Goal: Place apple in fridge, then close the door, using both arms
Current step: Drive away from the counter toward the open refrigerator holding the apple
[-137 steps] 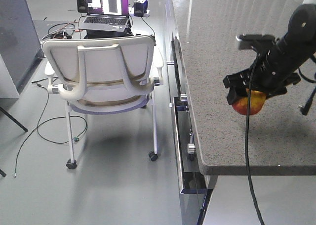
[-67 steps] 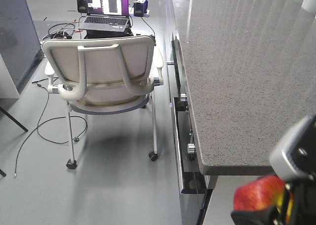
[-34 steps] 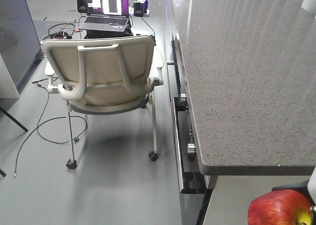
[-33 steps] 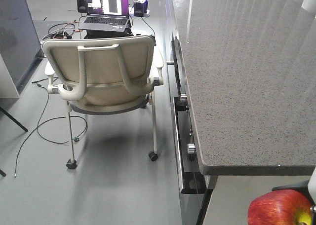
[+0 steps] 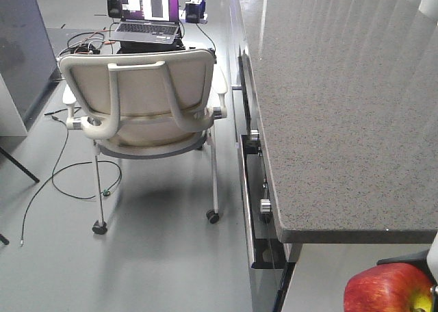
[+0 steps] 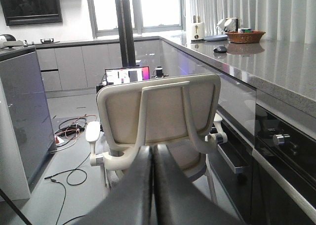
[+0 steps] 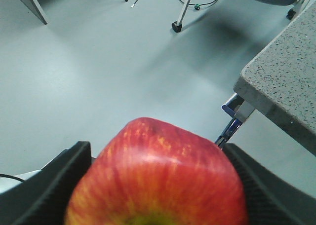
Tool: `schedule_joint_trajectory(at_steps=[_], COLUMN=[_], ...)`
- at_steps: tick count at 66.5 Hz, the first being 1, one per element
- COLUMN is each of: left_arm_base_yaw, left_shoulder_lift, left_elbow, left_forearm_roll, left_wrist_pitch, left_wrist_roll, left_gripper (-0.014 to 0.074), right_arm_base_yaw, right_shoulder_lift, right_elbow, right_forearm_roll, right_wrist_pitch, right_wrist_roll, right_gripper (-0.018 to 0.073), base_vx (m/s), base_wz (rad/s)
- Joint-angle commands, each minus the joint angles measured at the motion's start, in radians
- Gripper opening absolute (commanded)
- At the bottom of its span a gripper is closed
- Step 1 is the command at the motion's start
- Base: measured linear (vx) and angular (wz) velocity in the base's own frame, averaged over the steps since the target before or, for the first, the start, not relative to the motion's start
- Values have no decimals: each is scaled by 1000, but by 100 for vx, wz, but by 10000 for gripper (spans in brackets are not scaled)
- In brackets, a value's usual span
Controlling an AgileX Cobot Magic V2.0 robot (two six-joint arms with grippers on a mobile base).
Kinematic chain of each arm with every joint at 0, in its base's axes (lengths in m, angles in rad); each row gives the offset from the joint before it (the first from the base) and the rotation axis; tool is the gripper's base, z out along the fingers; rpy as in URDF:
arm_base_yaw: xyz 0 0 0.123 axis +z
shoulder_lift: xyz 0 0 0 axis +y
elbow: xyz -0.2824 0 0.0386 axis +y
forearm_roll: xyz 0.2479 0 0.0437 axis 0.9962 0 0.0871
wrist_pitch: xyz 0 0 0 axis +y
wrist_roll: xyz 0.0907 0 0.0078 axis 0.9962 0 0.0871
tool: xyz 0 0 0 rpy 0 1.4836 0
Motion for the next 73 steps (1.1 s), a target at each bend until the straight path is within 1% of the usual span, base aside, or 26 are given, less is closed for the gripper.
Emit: schedule_joint_trajectory(at_steps=[1, 48, 59, 73], left_arm_base_yaw=[3, 3, 3, 3], left_shoulder_lift=[-6, -6, -6, -6], left_elbow=[26, 26, 26, 26], left_forearm_roll=[-8, -8, -8, -8], left_wrist_pitch=[-77, -77, -77, -77], left_wrist_roll=[-8, -8, -8, -8], left_gripper=[-6, -6, -6, -6], right_arm_base_yaw=[2, -1, -1, -1], right_shoulder_lift=[-1, -1, -1, -1], right_elbow=[-27, -27, -27, -27], right_forearm_roll=[14, 14, 14, 14], right_wrist_pitch=[-61, -60, -60, -60], right_wrist_roll=[-7, -7, -7, -7], right_gripper=[150, 150, 150, 150], base_vx=[0, 0, -2, -3], base_wz=[3, 7, 28, 51])
